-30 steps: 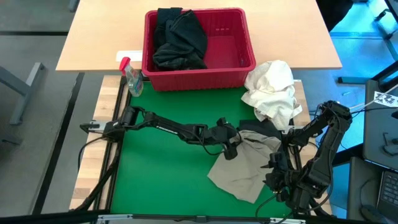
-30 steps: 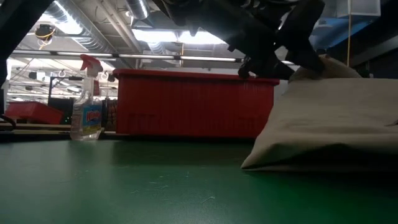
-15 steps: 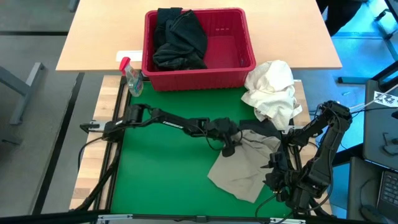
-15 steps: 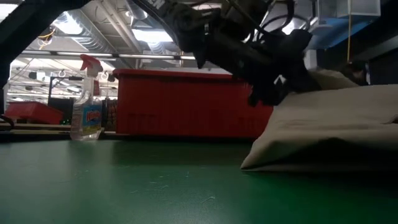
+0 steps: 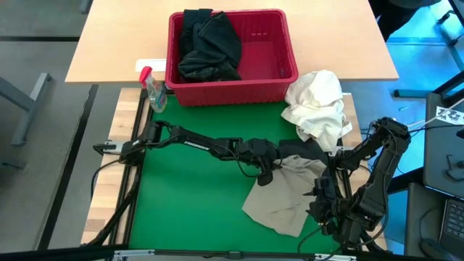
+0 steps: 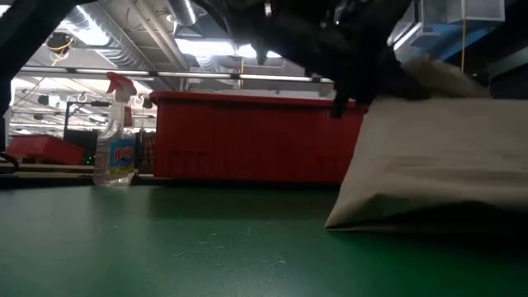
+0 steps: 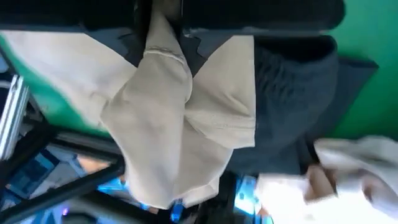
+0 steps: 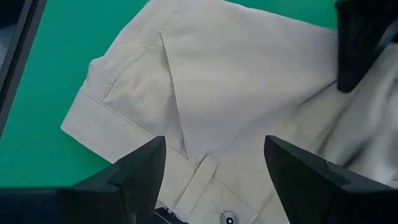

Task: Fold Laundry from Bin
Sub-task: Stack the brown shorts on top of the black shorts

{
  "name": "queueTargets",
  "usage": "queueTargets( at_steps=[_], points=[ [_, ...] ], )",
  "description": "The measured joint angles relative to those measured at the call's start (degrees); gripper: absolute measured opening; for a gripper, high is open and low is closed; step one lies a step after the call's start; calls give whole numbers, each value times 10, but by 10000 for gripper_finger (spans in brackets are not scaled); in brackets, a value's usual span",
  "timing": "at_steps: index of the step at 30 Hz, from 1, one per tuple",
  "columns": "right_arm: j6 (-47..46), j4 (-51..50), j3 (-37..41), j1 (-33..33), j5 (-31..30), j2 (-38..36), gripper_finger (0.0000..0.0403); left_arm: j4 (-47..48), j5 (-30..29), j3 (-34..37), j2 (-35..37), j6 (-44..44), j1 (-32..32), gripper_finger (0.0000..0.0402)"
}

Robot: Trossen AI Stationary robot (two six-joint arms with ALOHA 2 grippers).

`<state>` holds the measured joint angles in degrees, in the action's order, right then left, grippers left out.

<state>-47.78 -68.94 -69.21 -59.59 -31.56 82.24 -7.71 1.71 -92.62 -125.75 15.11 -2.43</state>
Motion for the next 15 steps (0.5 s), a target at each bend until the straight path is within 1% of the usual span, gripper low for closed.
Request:
queueTargets(
  at_steps=[4, 10, 14, 15],
  points=[
    [1, 0, 0, 0, -20, 0, 271, 77, -62, 0, 31, 4, -21, 27],
    [2, 0, 0, 2, -60, 0, 271, 203, -203, 0, 68, 31, -68, 18],
    [5, 0, 0, 17, -64, 0, 271, 286, -285, 0, 76, 66, -97, 24],
    [9, 0, 0, 22, -64, 0, 271, 295, -300, 0, 77, 68, -103, 25]
  ],
)
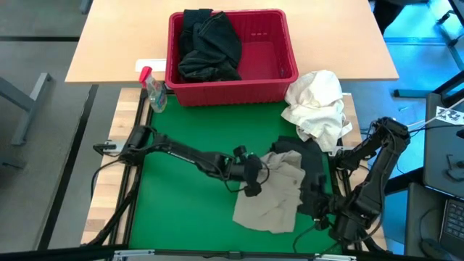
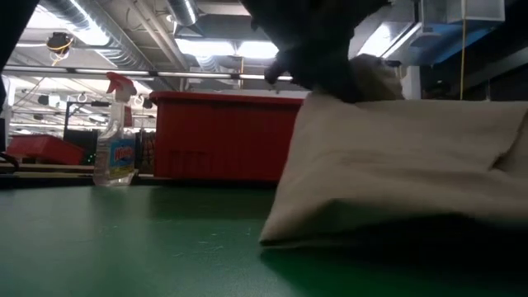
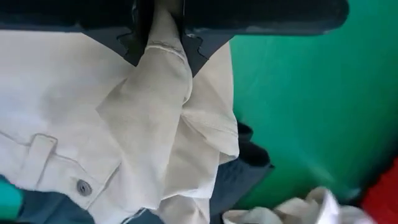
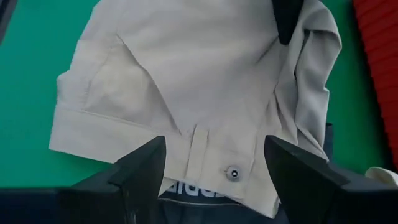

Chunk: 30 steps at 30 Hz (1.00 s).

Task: Fold Laundry from Bin
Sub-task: Stack the brown shorts on top of the black shorts

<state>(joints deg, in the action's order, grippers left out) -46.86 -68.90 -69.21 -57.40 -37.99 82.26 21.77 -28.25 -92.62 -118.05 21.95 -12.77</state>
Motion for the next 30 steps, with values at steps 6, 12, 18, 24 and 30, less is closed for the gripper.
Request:
queueTargets(
  at_steps=[6, 12, 18, 24, 30],
  points=[
    [4, -20, 0, 19, -1, 0, 271, -20, -2, 0, 7, -35, -23, 20],
    [-49, -45, 0, 20, -34, 0, 271, -19, 1, 0, 9, -45, -52, 20],
    [-51, 33, 0, 21, -37, 0, 271, -20, -15, 0, 9, -40, -68, 22],
    [-48, 42, 0, 61, -52, 5, 271, -35, -12, 0, 9, -33, -71, 22],
    [-50, 26, 0, 134, -87, 5, 271, -41, -12, 0, 9, -35, -78, 24]
  ],
)
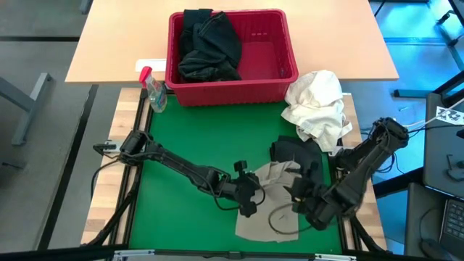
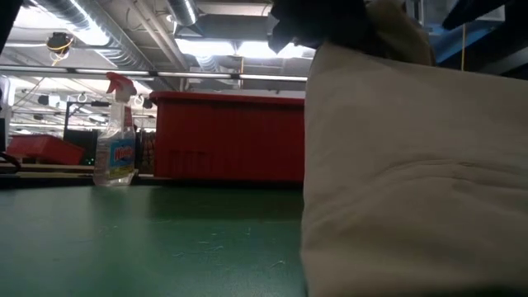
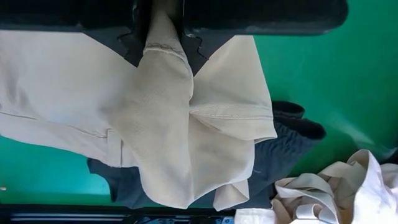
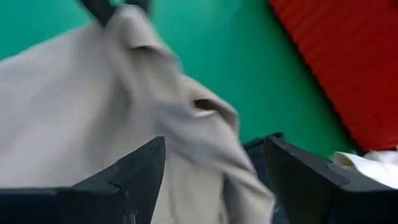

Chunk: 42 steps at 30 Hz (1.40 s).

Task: Fold Laundry from Bin
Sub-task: Stack the brown shorts on top of the black shorts

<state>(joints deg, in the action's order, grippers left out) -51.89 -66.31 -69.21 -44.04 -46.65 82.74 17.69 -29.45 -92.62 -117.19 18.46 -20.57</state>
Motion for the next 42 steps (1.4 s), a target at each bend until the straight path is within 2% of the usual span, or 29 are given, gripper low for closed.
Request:
queueTargets(
  at_steps=[5, 8, 15, 20, 29, 33, 37, 42],
  points=[
    [26, 25, 0, 48, 16, 0, 271, -3, 0, 0, 0, 0, -5, 24],
    [28, 23, 0, 71, 52, 0, 271, -3, 0, 0, 0, -1, -7, 24],
    [163, -4, 0, 99, 158, -6, 271, -5, 1, 0, 0, -11, -8, 25],
    [240, -10, 22, 132, 180, -36, 271, -6, 1, 0, 0, -11, -9, 25],
    [365, 172, 166, 224, 289, -127, 271, -8, 1, 0, 0, -12, -10, 25],
    [400, 241, 207, 261, 361, -134, 271, -8, 1, 0, 0, -12, -10, 25],
    [429, 283, 227, 282, 387, -131, 271, -10, 1, 0, 0, -12, -10, 25],
    [466, 350, 249, 291, 478, -131, 271, -12, -1, 0, 0, -12, -10, 25]
  ],
)
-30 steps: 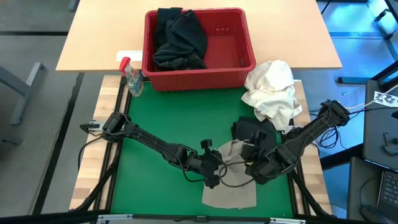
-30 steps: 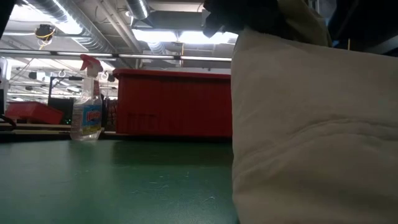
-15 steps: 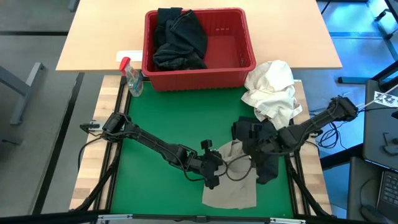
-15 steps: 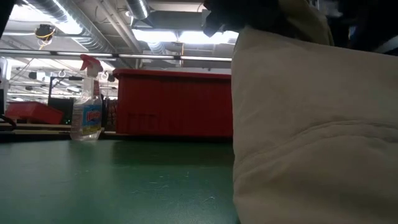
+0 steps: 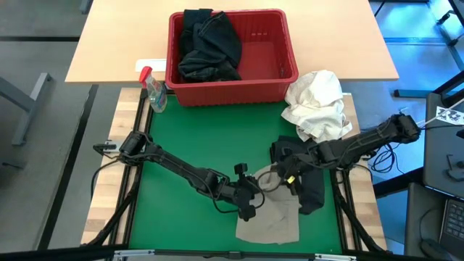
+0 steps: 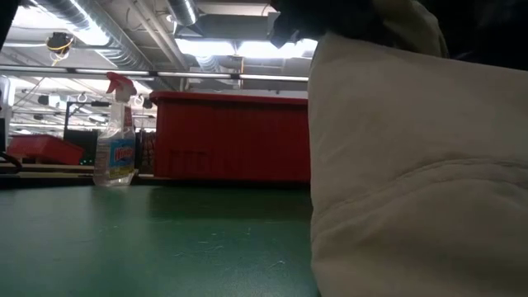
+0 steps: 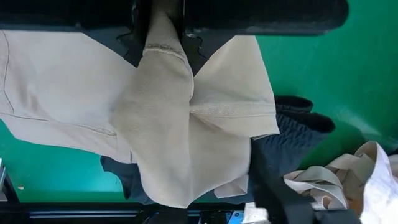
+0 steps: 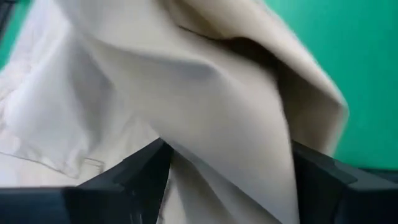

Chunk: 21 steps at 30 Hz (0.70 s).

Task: Fold Laundry from Bin
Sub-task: Stack the brown shorts on top of the black shorts

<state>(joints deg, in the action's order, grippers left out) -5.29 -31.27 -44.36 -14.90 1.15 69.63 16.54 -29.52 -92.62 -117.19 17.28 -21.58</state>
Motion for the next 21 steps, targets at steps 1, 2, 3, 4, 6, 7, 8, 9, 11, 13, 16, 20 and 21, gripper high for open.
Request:
queueTargets(
  at_steps=[1, 2, 3, 4, 6, 7, 8, 9, 11, 13, 16, 20, 21],
  points=[
    [1, 8, 4, -1, 3, 0, 271, 0, -1, 0, 0, 0, 0, 25],
    [2, 17, 7, -1, 4, 1, 271, 0, -1, 0, 0, 0, 0, 25],
    [3, 25, 10, -1, 4, 5, 271, 0, -2, 0, 0, 0, 0, 25],
    [5, 27, 13, -1, 3, 8, 271, 0, -3, 0, 0, 0, 0, 25],
    [2, 27, 14, -1, 5, 16, 261, 0, -10, 0, 0, 0, 0, 25],
    [-3, 32, 14, -1, 9, 19, 248, -1, -10, 0, 0, 0, 0, 25],
    [-6, 34, 14, -1, 16, 20, 229, -1, -10, 0, 0, 0, 0, 25],
    [-7, 34, 14, -1, 20, 20, 203, -1, -10, 0, 0, 0, 0, 25],
    [-11, 26, 8, -8, 20, 18, 139, -3, -10, 0, 0, 0, -3, 25],
    [-16, 4, -7, -23, 12, 12, 62, -5, -11, 0, 0, 0, -7, 25],
    [-28, -25, -49, -60, -3, 11, 17, -9, -12, 0, 0, 0, -20, 25],
    [-81, -85, -116, -118, -56, 13, 24, -25, -12, -1, 0, 0, -36, 25],
    [-97, -105, -133, -132, -65, 14, 18, -37, -12, -1, 0, 0, -41, 25]
  ],
)
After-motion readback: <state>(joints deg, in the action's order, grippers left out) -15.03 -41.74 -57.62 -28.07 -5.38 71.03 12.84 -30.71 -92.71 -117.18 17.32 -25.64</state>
